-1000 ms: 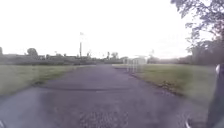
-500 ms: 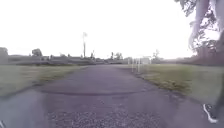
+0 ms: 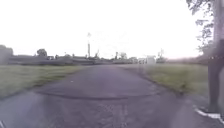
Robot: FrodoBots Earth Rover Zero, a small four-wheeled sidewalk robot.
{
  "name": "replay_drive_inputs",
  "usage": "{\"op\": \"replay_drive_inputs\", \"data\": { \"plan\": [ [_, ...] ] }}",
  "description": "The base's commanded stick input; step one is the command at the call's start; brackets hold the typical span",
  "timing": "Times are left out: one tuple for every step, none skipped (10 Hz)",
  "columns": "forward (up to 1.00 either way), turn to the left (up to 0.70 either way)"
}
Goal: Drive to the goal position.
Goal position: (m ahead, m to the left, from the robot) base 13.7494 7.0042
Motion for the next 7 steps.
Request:
{"op": "replay_drive_inputs", "data": {
  "plan": [
    [0.45, 0.27],
    [0.45, 0.27],
    [0.45, 0.27],
    [0.45, 0.27],
    [0.45, 0.27],
    [0.45, 0.27],
    [0.53, 0.19]
  ]
}}
